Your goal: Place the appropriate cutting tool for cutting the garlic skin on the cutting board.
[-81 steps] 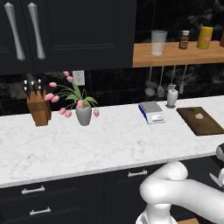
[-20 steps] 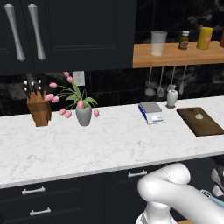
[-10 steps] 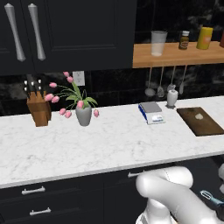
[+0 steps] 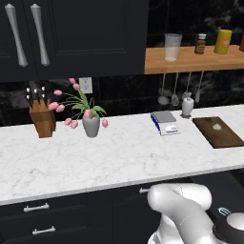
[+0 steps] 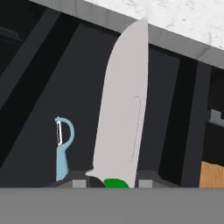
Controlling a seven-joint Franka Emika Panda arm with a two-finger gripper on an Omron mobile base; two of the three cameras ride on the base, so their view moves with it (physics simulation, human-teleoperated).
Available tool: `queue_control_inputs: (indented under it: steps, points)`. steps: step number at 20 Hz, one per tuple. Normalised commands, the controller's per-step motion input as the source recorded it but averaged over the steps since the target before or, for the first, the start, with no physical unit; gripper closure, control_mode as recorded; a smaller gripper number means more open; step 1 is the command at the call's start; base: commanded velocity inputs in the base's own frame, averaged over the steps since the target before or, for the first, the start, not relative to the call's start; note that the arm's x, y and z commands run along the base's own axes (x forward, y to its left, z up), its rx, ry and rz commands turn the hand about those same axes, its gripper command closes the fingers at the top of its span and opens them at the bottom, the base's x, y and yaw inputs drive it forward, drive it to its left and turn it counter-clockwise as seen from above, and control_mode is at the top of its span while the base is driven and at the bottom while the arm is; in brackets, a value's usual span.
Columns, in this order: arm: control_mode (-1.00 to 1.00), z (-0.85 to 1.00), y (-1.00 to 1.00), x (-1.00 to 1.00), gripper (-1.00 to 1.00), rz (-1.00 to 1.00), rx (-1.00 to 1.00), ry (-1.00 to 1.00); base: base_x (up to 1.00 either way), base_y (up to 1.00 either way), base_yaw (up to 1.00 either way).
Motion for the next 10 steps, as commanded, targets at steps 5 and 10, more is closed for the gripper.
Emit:
queue_control_inputs:
  steps: [5, 10]
  points:
    - [-1.00, 1.00, -0.20, 0.36, 1.00, 0.11, 0.00, 0.00, 0.00, 0.00, 0.00]
    - [-1.00, 0.69, -0.38, 0.87, 1.00, 0.13, 0.00, 0.01, 0.00, 0.00, 0.00]
